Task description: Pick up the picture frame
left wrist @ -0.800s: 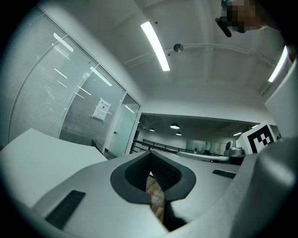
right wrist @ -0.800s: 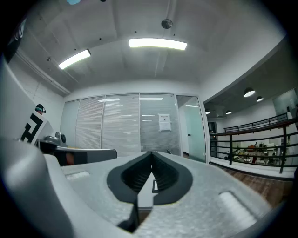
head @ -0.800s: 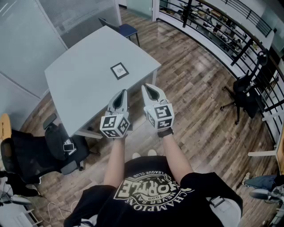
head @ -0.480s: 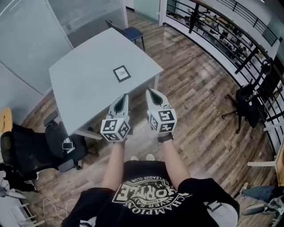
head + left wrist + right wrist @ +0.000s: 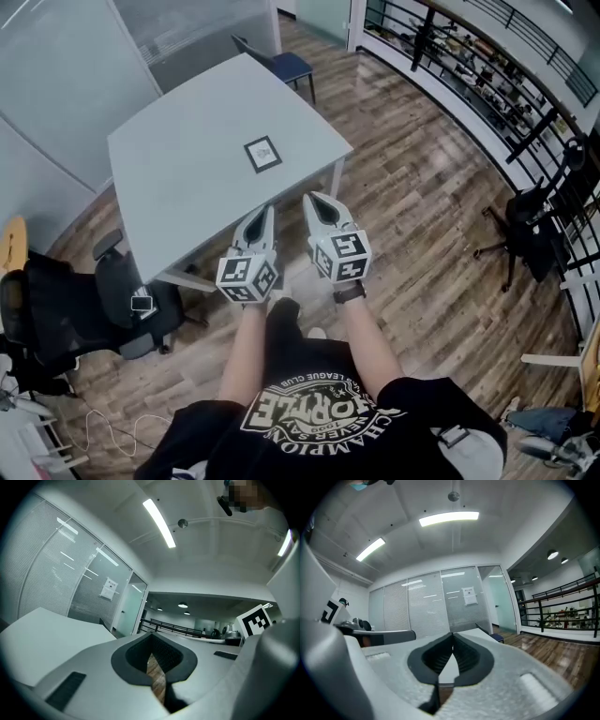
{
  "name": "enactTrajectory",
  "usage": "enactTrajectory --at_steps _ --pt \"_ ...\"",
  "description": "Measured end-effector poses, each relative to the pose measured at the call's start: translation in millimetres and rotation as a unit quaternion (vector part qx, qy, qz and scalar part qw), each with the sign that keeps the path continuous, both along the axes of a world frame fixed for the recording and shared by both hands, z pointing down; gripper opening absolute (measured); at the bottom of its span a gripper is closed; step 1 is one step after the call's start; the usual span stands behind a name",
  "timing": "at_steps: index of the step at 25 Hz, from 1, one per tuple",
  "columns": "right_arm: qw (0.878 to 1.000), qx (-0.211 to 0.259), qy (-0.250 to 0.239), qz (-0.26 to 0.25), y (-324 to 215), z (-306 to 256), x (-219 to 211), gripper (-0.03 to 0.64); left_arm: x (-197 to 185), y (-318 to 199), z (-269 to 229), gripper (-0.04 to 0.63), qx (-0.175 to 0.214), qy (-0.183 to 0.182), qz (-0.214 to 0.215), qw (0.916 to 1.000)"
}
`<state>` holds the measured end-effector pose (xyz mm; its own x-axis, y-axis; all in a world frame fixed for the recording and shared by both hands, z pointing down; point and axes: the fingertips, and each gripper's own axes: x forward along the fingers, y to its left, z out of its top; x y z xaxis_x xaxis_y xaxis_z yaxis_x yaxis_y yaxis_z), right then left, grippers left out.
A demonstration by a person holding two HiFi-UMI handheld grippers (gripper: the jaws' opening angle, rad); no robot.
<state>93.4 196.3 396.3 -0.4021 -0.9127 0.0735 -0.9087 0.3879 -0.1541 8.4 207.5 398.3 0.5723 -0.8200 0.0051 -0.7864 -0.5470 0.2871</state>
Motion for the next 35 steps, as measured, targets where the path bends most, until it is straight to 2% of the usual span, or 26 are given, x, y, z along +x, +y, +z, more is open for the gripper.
enactTrajectory --at_steps 5,12,20,28,35 --pt "0.999 -0.009 0.024 -0.027 -63 14 -23 -0.002 -9 -70 8 0.005 -0.001 0.012 -0.012 0.9999" --pt "0.998 -0.011 0.041 -0.036 -185 14 -42 -0.002 -16 -197 8 0.005 -0.003 0.029 -0.009 0.9995" --pt "0.997 -0.036 0.05 -0.05 -305 35 -75 -0.002 -49 -323 30 0.005 -0.037 0.037 -0.023 0.9984" --pt "0.995 -0.054 0.053 -0.059 -391 56 -95 -0.002 -77 -408 61 0.006 -0.066 0.033 -0.047 0.9962" --pt "0.99 -0.11 0.065 -0.058 -436 100 -82 -0.002 -77 -446 106 0.006 -0.117 0.018 -0.048 0.9918"
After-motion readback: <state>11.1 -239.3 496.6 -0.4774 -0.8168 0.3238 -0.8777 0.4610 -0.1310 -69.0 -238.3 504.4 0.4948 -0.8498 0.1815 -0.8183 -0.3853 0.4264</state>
